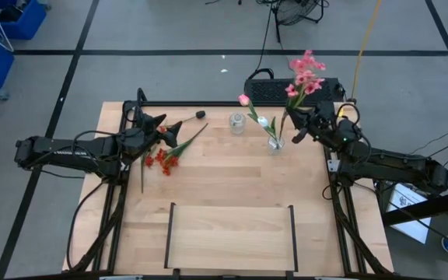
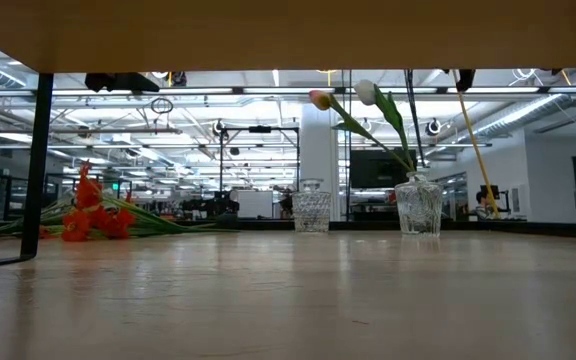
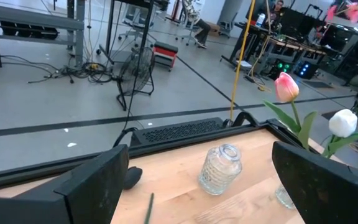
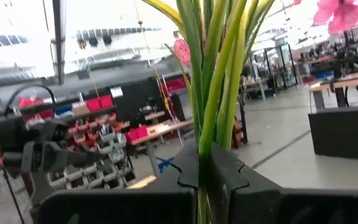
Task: Pick and place flowers into a vace then onto a shelf
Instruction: Put the pink flowers into the right transparent vase, then put the right red flowers into the left transparent vase
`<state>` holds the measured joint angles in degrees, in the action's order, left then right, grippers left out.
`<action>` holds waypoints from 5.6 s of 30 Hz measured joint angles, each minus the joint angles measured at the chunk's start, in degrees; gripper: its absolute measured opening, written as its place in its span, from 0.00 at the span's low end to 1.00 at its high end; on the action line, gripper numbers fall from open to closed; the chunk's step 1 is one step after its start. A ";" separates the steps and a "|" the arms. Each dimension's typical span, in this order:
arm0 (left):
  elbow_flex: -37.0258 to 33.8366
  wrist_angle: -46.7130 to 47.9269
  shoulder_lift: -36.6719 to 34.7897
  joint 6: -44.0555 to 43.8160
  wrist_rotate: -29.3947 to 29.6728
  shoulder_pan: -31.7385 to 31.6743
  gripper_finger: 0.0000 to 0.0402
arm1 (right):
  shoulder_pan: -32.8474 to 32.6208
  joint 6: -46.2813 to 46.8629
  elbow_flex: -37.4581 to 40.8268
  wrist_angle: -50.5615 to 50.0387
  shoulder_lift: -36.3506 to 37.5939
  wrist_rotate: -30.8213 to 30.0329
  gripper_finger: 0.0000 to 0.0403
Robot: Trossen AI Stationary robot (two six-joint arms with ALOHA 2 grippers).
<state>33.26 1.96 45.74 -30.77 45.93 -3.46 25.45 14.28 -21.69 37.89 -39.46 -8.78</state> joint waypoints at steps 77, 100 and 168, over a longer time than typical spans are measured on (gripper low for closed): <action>0.00 3.02 0.02 -2.94 -1.07 0.00 0.99 | 0.83 0.88 6.38 4.96 -4.35 0.03 0.00; 0.01 3.03 0.02 -1.98 -0.87 0.00 0.99 | 0.85 2.38 12.19 -0.03 -4.22 -0.28 0.01; 0.00 7.33 0.03 -3.70 -1.04 -0.11 0.99 | 0.83 6.63 14.14 9.67 3.46 -0.39 0.25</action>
<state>33.26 9.29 45.77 -34.47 44.89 -3.57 26.28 20.91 -7.55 47.56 -36.00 -9.17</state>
